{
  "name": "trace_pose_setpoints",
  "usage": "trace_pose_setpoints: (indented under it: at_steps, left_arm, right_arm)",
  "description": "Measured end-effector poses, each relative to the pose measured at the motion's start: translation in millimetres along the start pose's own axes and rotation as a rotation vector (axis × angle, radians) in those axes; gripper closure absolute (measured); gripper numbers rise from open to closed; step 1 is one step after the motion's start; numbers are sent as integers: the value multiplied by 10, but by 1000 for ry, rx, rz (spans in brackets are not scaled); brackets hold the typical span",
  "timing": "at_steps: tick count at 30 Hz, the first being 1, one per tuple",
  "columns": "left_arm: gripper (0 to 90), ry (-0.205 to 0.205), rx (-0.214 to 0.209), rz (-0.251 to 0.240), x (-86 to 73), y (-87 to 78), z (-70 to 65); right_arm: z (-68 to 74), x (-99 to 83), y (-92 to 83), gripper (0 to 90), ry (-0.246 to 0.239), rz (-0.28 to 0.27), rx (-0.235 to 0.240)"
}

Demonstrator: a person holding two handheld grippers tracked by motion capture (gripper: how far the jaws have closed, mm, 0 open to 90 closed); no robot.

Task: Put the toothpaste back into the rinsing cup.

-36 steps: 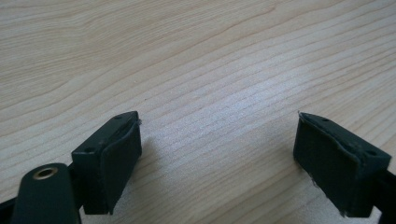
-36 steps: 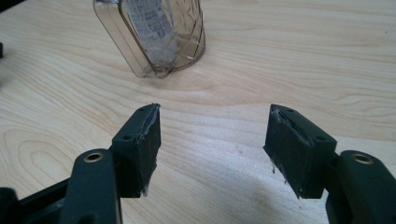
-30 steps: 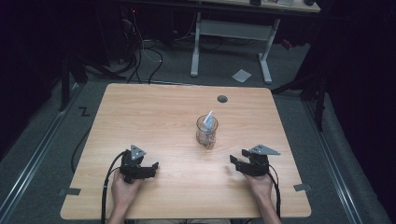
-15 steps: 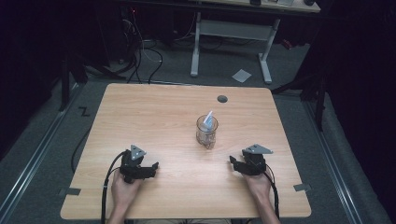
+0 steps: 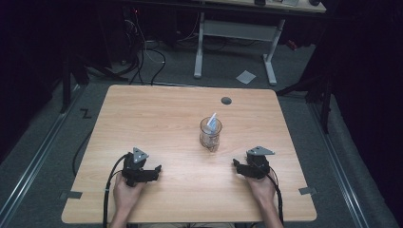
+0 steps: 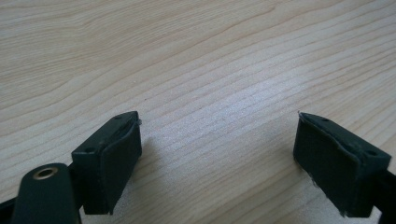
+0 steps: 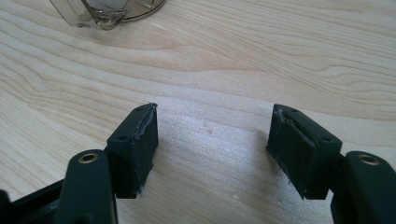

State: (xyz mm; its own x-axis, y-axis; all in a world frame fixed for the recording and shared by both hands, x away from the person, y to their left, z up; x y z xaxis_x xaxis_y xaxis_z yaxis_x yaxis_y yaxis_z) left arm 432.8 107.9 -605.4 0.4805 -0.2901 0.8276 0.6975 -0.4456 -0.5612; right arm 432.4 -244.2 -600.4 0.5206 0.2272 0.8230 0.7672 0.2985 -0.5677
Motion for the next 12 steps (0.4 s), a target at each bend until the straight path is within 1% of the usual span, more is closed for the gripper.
trace_pose_setpoints:
  at_steps: [12]
  left_arm:
    - [155, 0, 0, 1, -1, -1, 0]
  right_arm:
    - [3, -3, -5, 331, 0, 1, -6]
Point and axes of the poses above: each handheld gripper's, and its own axes: y roughly forward along the jaws, x roughly out of its top, z roughly to its left, the point moved 10 cm from there along y, roughly forward along the jaws, and after that the axes turned 9 degrees about -z, right-handed, at the moved point
